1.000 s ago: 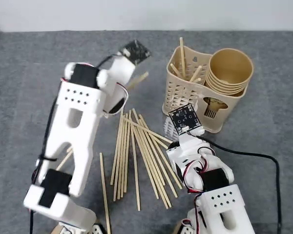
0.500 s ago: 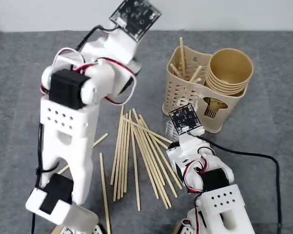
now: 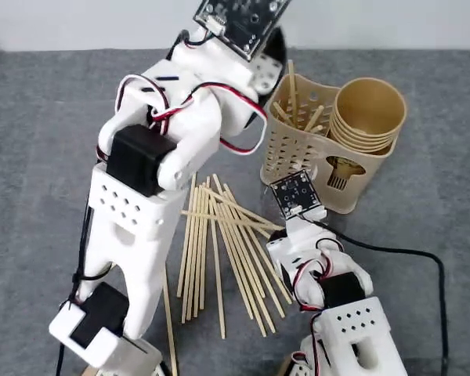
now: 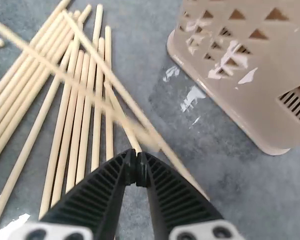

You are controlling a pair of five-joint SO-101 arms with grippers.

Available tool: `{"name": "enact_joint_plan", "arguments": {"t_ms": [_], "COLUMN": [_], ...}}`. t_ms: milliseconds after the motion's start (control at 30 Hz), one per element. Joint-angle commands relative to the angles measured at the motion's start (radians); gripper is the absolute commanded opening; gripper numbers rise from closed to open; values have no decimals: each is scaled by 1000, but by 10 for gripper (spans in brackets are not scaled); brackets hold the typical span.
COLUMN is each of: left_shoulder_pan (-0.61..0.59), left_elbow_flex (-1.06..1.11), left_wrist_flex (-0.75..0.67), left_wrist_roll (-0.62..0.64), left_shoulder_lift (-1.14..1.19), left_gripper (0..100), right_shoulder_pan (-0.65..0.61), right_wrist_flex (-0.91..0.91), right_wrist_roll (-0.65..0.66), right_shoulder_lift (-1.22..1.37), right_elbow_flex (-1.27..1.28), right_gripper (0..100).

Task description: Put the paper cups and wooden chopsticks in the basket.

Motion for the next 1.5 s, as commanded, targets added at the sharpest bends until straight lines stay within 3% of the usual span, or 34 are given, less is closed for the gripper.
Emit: {"name": "enact_joint_plan", "arguments": {"t_ms": [0, 333, 567, 700, 800, 933, 1133, 1300, 1467], "left_shoulder_pan": [9, 25, 31, 31, 29, 5, -51, -157, -253], "left_elbow_flex": [-28, 298, 578, 708, 742, 730, 728, 728, 750], "left_wrist_flex": [-137, -509, -763, -807, -804, -747, -551, -305, -37], "left_wrist_roll": [75, 281, 301, 305, 304, 305, 301, 290, 160], "left_shoulder_lift": [-60, -63, -63, -71, -74, -92, -247, -391, -502], "left_gripper": [13, 13, 13, 16, 70, 156, 164, 163, 148], "right_shoulder_pan": [-8, -8, -8, -8, -8, -8, -8, -8, -8], "right_wrist_flex": [-22, -22, -22, -22, -22, -22, -21, -15, -13], "right_wrist_roll": [-2, -2, -2, -2, -2, -2, -2, -2, -3], "right_shoulder_lift": [-15, -16, -16, -15, -15, -15, -15, -15, -15], "right_elbow_flex": [-8, -8, -8, -8, -8, -8, -8, -8, -12], "right_gripper": [9, 9, 9, 9, 9, 10, 10, 9, 9]}}
